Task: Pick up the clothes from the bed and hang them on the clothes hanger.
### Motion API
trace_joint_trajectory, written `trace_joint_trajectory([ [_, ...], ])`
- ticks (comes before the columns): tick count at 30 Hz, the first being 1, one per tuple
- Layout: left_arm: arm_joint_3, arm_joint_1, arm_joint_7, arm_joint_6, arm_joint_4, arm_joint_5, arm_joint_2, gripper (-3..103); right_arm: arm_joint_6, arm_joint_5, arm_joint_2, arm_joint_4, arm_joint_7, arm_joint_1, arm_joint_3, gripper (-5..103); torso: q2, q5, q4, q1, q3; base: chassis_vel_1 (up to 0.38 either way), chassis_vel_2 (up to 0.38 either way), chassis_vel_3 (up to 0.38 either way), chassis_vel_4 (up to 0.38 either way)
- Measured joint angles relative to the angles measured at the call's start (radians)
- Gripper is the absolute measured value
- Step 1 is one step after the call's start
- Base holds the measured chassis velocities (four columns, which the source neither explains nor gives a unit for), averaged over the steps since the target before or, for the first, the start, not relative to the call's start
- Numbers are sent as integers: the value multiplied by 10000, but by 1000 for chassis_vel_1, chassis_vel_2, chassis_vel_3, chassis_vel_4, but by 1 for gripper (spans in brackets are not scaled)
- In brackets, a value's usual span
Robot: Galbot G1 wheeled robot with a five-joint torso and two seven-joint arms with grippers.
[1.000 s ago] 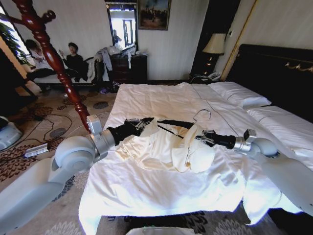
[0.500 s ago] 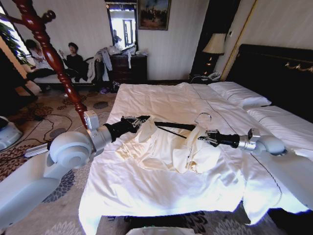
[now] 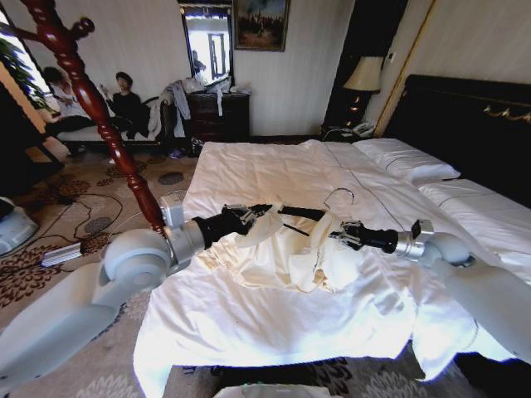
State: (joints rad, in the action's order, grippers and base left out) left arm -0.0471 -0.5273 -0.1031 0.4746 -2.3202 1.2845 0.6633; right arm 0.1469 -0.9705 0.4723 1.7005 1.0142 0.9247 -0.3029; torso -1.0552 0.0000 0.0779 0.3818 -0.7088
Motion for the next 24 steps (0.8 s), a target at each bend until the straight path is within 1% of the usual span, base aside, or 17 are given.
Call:
trace_joint_trajectory([
  [4,-594,239,-44,70,69,-154,253,0,-92,5,160,73,-848,-102,296,15,0,0,-1,0,0,0,0,0,0],
  [9,-872,491,12,76,309,-258,467,0,-97,68,240,-134,-969,-191,396,15,0,-1,-1,0,0,0,0,0,0],
  [10,-902,660,21,76,415,-237,596,0,-91,109,272,-178,-1022,-205,429,15,0,-1,-2,-1,0,0,0,0,0],
  [13,-873,1300,-117,138,697,153,975,0,-72,306,409,-301,-1521,-213,527,15,0,0,3,0,0,0,0,0,0],
  [14,-873,1300,-117,138,697,153,975,0,-72,306,409,-301,-1521,-213,527,15,0,0,3,0,0,0,0,0,0],
  [15,-836,1454,-131,192,787,197,1013,0,-65,344,461,-395,-1695,-219,536,15,0,2,4,0,0,0,0,0,0],
  [19,-743,1461,-137,413,1151,-93,813,0,44,436,486,-721,-1570,-259,428,15,0,3,0,0,0,0,0,0,0],
  [21,-731,1196,-129,566,1368,-497,633,0,110,420,391,-792,-1316,-281,310,15,0,-1,-3,0,-1,0,0,0,0],
  [23,-784,896,-117,668,1495,-936,547,0,154,338,334,-811,-1116,-342,214,15,0,-1,-1,0,0,0,0,0,0],
  [24,-784,896,-117,668,1495,-936,547,0,154,338,334,-811,-1116,-342,214,15,0,-1,-1,0,0,0,0,0,0],
])
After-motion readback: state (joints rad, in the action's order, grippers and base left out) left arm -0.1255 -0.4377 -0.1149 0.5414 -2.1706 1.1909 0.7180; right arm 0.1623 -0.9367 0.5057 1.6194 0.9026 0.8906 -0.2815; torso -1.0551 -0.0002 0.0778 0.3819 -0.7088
